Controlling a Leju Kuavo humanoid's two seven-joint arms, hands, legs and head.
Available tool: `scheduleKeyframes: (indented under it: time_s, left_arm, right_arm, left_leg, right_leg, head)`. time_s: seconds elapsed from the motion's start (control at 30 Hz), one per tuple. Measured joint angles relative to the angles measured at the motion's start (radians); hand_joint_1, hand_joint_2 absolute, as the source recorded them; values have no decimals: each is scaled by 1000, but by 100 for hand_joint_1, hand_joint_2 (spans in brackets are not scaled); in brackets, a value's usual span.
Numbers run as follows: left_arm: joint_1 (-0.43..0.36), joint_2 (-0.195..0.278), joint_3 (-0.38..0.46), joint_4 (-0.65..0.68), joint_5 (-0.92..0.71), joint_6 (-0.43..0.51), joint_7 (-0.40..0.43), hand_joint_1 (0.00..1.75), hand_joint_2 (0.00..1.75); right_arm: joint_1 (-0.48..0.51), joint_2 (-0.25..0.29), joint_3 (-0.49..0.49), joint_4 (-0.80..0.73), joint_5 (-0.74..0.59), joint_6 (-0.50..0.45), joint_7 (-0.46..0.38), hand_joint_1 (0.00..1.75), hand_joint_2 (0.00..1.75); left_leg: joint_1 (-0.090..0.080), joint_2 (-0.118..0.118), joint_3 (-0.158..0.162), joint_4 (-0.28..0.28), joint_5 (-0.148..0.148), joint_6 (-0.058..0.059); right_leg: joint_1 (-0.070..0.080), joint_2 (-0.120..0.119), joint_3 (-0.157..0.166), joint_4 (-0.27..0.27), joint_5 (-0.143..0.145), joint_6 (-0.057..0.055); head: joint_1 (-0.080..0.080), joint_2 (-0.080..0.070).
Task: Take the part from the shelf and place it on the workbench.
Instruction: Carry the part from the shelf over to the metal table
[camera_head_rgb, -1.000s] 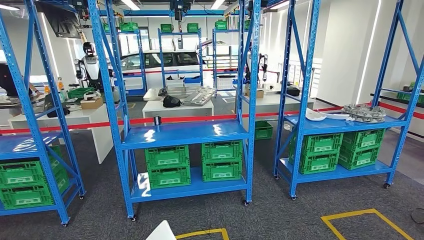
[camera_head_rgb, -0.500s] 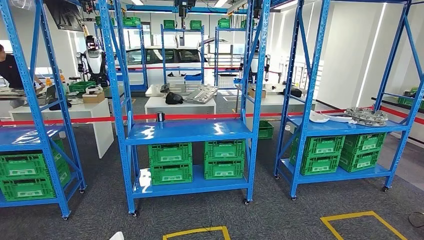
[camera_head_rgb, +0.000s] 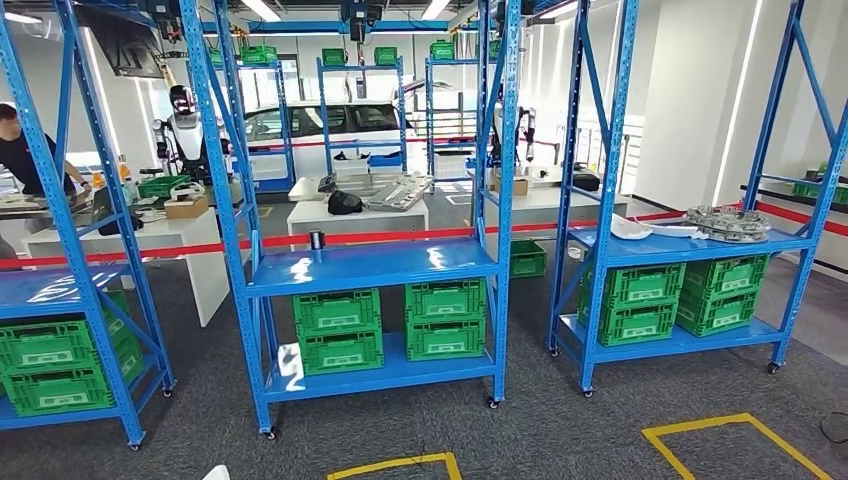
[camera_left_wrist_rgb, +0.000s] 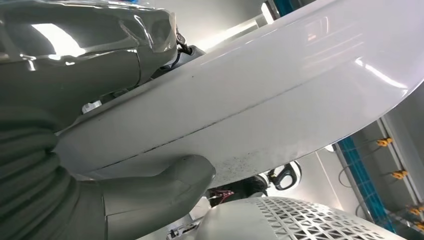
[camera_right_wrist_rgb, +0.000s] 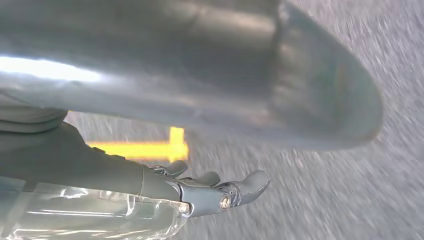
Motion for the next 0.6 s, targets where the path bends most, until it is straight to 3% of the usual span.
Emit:
scheduleKeyframes:
  time_s: [0.07, 0.1, 0.13, 0.2, 0.27, 0.4, 0.47, 0.53, 0.6]
  left_arm:
    - [10, 0, 5, 5, -6, -4, 8, 175, 175]
    - [14, 0, 5, 10, -8, -5, 11, 175, 175]
    - [16, 0, 5, 17, -6, -7, 11, 175, 175]
    - [16, -1, 4, 31, 4, -13, 4, 175, 175]
    - [13, -3, 2, 44, 9, -19, -6, 175, 175]
    - [9, -9, -3, 62, -7, -24, -20, 175, 175]
    - [5, -12, -5, 62, -11, -25, -23, 175, 175]
    - [3, -15, -6, 64, -13, -26, -24, 175, 175]
    - [3, -15, -7, 66, -16, -26, -25, 175, 175]
  right_arm:
    - [-2, -27, 4, 39, -2, -5, 7, 0, 0]
    - [-3, -40, 4, 57, -3, 7, 13, 0, 0]
    - [-3, -53, 4, 74, -5, 20, 18, 0, 0]
    - [-5, -76, 5, 109, -5, 45, 24, 0, 0]
    - [-6, -99, 6, 144, -6, 62, 27, 0, 0]
    - [-6, -137, 2, 198, -22, 72, 34, 0, 0]
    - [-5, -146, -2, 210, -27, 76, 37, 0, 0]
    - [-2, -153, -8, 218, -28, 80, 38, 0, 0]
    - [3, -156, -13, 221, -27, 88, 38, 0, 0]
  left_leg:
    - [4, 0, -55, 125, -48, -6]
    - [5, 0, -62, 145, -47, -6]
    - [6, 0, -48, 123, -28, -4]
    - [3, 0, 21, -10, 36, 7]
    - [-3, 1, 79, -120, 69, 19]
    - [-6, 5, 90, -161, 79, 35]
    - [-1, 14, 95, -178, 90, 45]
    - [-4, 24, 94, -182, 93, 49]
    - [-5, 35, 92, -181, 93, 49]
  right_leg:
    - [3, -1, -3, 0, 0, -2]
    - [4, -1, -3, 1, 0, -2]
    - [5, 0, -2, 1, 0, -1]
    - [6, 2, 1, 1, 1, -1]
    - [11, 3, -1, 1, 2, 3]
    - [13, 2, -16, 2, 8, 22]
    - [13, 2, -46, 59, -22, 23]
    - [12, 2, -113, 193, -78, 18]
    - [10, 1, -160, 288, -104, 24]
  head:
    - [-2, 0]
    - [-2, 0]
    - [-3, 0]
    - [-4, 0]
    - [-5, 0]
    - [-3, 0]
    - [-1, 0]
    - [2, 0]
    - [4, 0]
